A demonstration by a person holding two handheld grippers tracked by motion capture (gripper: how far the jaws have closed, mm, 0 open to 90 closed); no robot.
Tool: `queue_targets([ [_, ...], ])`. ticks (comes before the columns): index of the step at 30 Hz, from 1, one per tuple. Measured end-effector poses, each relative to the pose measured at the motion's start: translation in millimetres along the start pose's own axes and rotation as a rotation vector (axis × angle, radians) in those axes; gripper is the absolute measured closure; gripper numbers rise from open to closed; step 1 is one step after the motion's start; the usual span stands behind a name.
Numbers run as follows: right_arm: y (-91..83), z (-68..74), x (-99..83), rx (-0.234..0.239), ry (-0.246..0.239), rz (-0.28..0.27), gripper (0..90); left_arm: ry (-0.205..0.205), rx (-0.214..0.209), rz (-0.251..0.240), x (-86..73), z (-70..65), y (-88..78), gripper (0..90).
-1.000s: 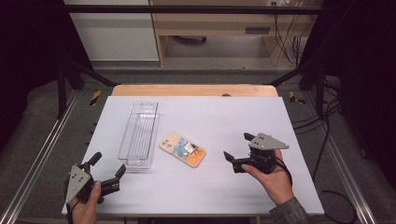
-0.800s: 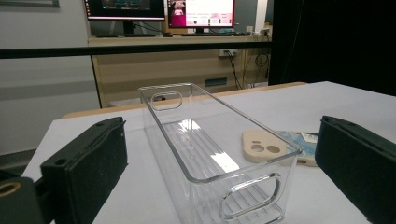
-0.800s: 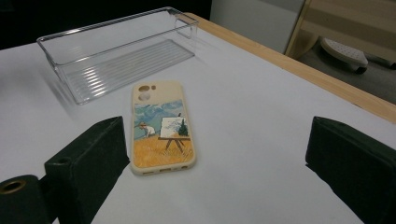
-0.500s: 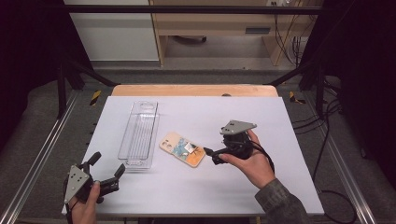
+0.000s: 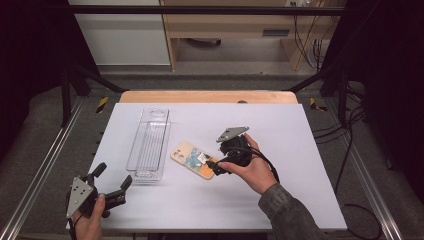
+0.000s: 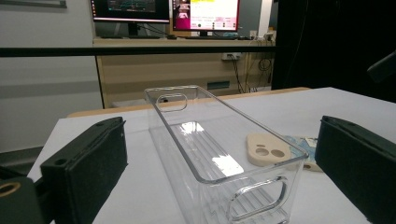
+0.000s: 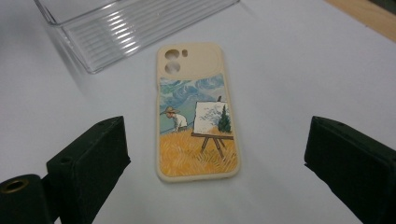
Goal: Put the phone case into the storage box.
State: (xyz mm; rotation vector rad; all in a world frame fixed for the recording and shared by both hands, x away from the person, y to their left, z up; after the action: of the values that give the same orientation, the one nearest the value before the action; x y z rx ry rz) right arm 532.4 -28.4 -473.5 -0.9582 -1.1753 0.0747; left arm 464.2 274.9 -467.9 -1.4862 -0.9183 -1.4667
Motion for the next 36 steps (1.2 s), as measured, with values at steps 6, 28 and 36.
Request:
queue_targets([
  [6,18.5,3.3,-9.6,0.023,0.000,0.085,6.1,0.000,-0.002,0.001,-0.3,-0.6,0.5,2.0],
  [28,76.6,6.5,-37.8,0.058,0.015,0.255,6.4,-0.003,-0.006,0.000,0.0,-0.1,0.6,2.0],
  [36,85.6,5.2,-43.0,0.064,0.026,0.279,6.3,-0.003,-0.009,-0.001,0.1,-0.8,0.9,2.1],
])
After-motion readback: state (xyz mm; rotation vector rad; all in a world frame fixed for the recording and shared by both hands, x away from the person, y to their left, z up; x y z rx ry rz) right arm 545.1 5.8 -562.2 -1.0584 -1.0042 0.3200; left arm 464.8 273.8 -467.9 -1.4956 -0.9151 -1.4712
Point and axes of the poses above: each handheld gripper's, and its own axes: y roughly forward along the jaws, x roughly out of its top, z roughly to its left, the point moved 10 cm from there along y, roughly forward along the jaws, and after that the axes turned 3 degrees about x, right-handed, at the moved point
